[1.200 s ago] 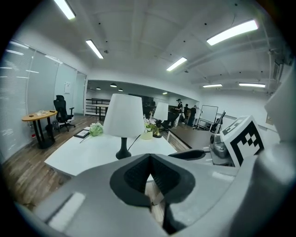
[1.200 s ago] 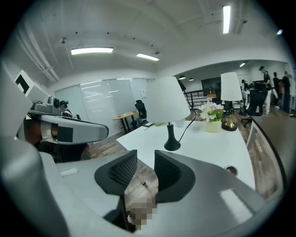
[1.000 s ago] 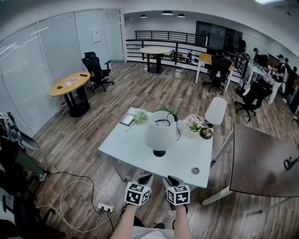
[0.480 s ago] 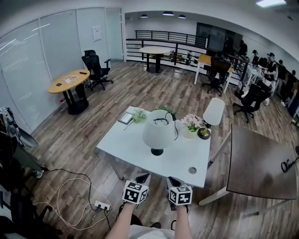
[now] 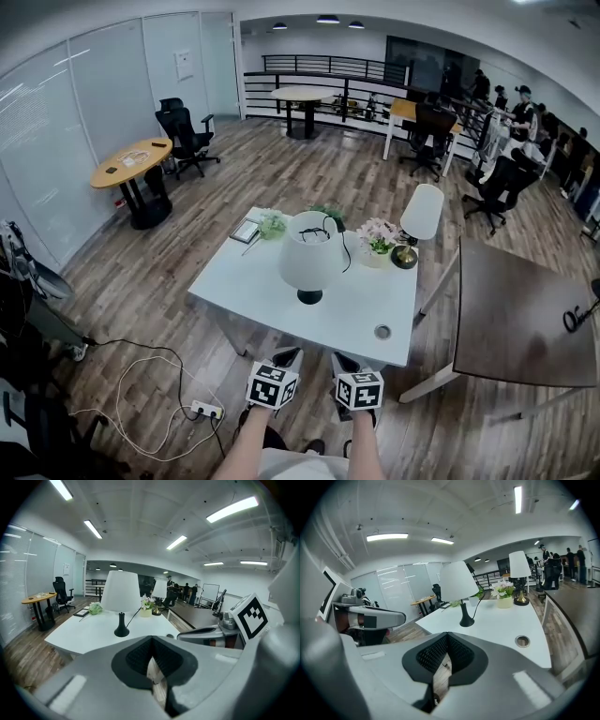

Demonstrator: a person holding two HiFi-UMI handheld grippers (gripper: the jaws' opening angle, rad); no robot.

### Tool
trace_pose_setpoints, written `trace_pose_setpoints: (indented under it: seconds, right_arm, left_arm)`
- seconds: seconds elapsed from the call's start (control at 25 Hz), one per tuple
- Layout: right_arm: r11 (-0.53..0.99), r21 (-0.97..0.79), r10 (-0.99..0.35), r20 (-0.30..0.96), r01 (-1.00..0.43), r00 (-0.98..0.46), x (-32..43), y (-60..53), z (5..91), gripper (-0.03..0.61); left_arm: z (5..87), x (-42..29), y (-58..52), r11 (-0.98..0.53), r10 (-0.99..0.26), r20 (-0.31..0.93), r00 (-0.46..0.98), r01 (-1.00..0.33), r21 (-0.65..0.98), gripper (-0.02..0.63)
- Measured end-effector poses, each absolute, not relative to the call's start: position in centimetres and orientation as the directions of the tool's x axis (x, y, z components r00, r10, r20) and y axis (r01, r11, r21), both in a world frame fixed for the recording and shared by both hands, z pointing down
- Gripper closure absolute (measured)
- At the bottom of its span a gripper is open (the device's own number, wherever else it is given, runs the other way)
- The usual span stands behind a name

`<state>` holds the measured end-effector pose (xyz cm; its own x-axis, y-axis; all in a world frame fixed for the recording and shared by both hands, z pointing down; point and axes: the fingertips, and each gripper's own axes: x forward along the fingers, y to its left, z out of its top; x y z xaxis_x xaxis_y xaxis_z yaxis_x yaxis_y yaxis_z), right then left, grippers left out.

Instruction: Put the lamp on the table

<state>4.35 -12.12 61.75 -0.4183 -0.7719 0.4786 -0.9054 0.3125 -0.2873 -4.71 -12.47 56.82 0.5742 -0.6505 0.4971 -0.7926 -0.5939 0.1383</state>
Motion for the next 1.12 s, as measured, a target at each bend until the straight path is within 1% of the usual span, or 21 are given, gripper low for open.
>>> trace_pose_setpoints:
  seconds: [0.32,0.64,1.12]
  right_arm:
    - [0.291,-0.291,-0.77,0.494,-0.911,-0.404,4.5,-11.5,62.1,0.552]
    - [0.315,-0.291,-0.758,0.495,-0.903,-0.424,3.5,-11.3,62.3,0.553]
    - [0.315,-0.29,-0.753,0.503,-0.904,-0.424,4.1,-11.2,62.6,0.554]
  left_arm:
    - [56.8,-4.8,-11.7,-0.596,-0.647,0.505,0.571,-0.792,0.131,0.614]
    - [57.3,-5.8,-11.4,-0.572,-0.659,0.511,0.552,-0.809,0.136,0.614]
    - [57.7,-5.0,-11.2,-0.578,-0.646,0.518,0.56,-0.802,0.147,0.614]
